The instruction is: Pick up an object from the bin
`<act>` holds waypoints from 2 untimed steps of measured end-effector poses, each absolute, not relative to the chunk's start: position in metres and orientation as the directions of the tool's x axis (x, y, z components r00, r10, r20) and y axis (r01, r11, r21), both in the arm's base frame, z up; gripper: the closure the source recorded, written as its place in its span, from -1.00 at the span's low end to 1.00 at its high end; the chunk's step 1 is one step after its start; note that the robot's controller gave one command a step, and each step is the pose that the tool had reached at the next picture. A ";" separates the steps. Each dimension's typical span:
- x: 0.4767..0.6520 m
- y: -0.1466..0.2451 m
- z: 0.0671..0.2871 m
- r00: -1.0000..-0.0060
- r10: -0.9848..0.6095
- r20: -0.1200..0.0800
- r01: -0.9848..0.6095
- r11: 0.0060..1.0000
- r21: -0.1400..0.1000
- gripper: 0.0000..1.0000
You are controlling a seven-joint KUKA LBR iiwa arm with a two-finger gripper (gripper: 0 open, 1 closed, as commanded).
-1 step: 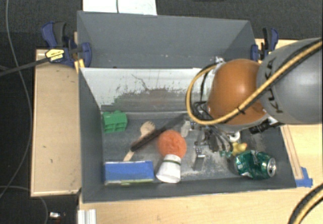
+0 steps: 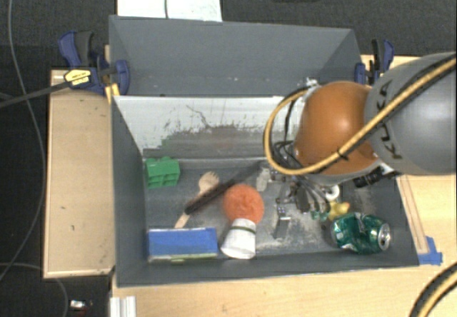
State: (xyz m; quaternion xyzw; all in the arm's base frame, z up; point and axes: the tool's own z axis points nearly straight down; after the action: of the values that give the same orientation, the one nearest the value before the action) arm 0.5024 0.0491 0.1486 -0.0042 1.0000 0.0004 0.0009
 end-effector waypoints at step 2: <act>0.496 0.093 0.108 -0.995 0.104 -0.006 0.104 0.995 0.001 -1.00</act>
Offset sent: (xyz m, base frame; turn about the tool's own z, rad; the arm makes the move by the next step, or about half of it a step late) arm -0.0155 0.0461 -0.0421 0.1272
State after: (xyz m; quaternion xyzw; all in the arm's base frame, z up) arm 0.4958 0.0933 0.1075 0.0519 0.9986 0.0005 0.0029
